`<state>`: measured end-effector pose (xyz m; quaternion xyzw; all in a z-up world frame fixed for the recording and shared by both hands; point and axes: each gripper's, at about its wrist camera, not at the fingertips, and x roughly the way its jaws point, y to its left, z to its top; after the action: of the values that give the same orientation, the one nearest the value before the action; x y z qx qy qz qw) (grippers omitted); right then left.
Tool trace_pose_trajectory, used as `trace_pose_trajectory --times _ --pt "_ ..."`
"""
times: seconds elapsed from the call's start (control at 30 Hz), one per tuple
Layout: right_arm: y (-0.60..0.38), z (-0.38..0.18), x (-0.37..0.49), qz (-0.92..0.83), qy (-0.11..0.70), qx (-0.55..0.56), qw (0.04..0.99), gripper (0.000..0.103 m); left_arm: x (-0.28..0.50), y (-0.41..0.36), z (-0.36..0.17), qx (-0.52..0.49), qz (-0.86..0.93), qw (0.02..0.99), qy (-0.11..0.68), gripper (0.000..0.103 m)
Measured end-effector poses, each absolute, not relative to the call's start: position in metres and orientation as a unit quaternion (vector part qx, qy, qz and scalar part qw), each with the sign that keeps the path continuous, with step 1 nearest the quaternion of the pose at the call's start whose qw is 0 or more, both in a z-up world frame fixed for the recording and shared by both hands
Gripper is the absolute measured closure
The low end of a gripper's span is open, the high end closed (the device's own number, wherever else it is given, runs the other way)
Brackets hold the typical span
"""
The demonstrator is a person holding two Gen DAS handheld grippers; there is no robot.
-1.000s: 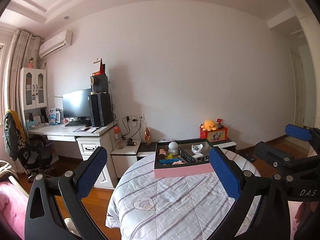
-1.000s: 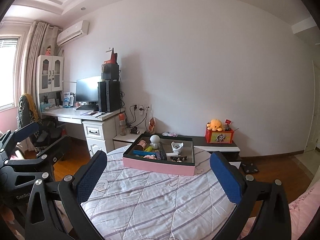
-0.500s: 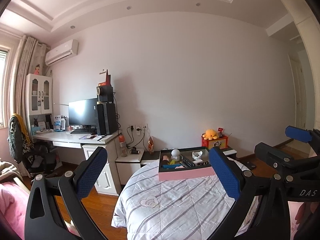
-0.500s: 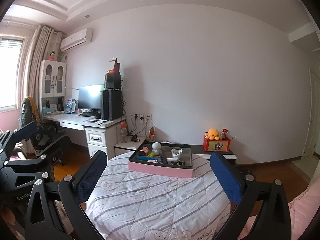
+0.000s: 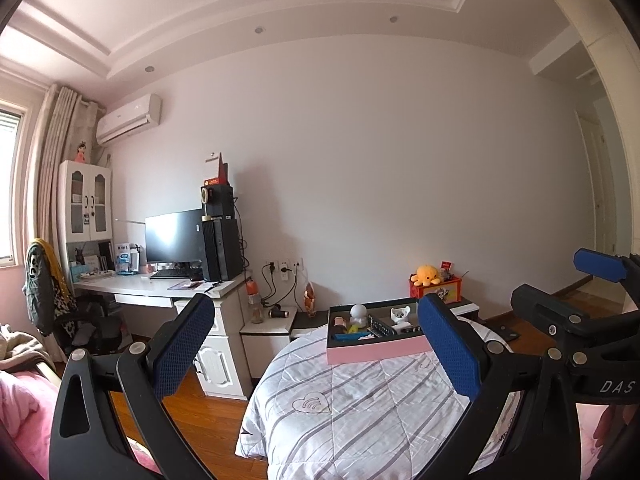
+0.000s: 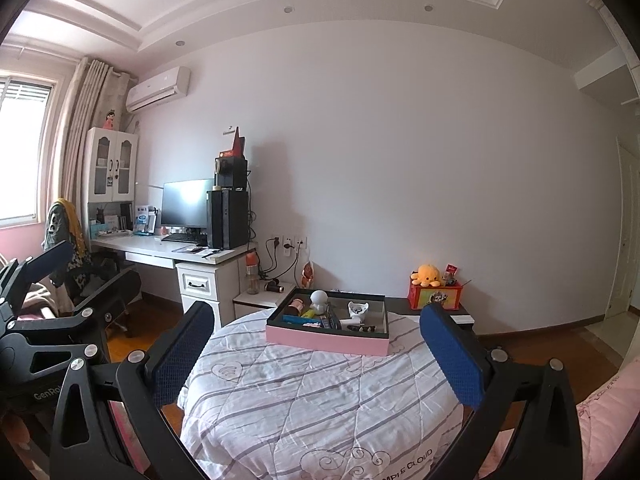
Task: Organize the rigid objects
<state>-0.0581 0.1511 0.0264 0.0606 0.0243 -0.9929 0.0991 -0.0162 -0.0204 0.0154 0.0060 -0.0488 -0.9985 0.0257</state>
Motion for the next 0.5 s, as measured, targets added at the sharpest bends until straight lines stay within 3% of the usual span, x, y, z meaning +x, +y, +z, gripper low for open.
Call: trace_pose_trajectory --times 0.5 --pt "0.1455 0.0265 -0.0497 -0.994 0.03 0.051 0.096 0.0 -0.0131 -0.0246 0.0085 0.0 -0.999 0.024 -0.035 0.0"
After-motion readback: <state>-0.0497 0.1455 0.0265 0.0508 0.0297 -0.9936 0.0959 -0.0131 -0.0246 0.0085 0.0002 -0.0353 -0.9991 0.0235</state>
